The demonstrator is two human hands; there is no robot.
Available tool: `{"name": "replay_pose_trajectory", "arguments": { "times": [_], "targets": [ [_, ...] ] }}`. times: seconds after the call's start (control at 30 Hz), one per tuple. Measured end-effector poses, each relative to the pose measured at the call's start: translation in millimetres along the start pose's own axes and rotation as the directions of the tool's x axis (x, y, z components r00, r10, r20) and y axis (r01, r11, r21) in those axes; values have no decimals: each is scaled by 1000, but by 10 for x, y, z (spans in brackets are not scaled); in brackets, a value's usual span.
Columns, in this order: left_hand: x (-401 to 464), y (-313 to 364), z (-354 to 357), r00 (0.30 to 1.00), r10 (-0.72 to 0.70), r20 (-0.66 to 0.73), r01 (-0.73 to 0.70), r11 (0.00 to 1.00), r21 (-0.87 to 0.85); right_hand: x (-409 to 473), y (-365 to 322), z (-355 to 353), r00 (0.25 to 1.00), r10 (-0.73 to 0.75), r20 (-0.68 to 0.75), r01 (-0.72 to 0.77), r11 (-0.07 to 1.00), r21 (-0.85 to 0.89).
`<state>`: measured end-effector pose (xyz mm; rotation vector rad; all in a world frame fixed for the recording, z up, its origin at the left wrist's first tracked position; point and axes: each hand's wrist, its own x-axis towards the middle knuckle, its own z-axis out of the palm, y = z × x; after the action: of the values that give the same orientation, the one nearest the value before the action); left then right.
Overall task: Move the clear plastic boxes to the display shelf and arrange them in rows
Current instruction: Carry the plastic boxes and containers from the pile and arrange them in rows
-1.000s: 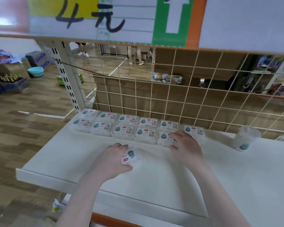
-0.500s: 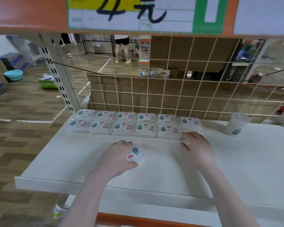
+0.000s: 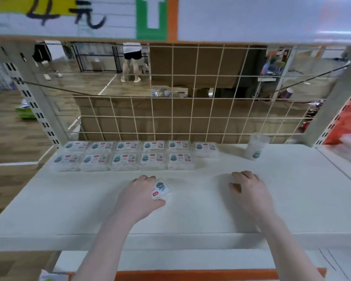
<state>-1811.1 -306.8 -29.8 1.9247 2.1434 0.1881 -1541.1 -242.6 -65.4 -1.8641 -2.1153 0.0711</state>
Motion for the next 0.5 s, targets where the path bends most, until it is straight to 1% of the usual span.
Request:
{"name": "replay_pose_trajectory", "arguments": {
  "times": [0.2, 0.3, 0.43, 0.5],
  "targets": [
    [31, 599, 126, 990, -116, -86, 113, 993, -37, 181, 561, -75, 994, -109, 27, 108, 994, 30],
    [47, 962, 205, 981, -170, -96, 165, 985, -53, 276, 904, -155, 986, -164, 21, 163, 985, 56],
    [97, 1354, 299, 953, -275, -130, 266, 960, -83, 439, 1210, -176, 973, -224, 48, 221, 973, 71],
    [127, 1503, 353, 935, -320, -156, 311, 947, -76, 480, 1263, -145, 965, -260, 37, 257, 963, 84]
  ]
}}
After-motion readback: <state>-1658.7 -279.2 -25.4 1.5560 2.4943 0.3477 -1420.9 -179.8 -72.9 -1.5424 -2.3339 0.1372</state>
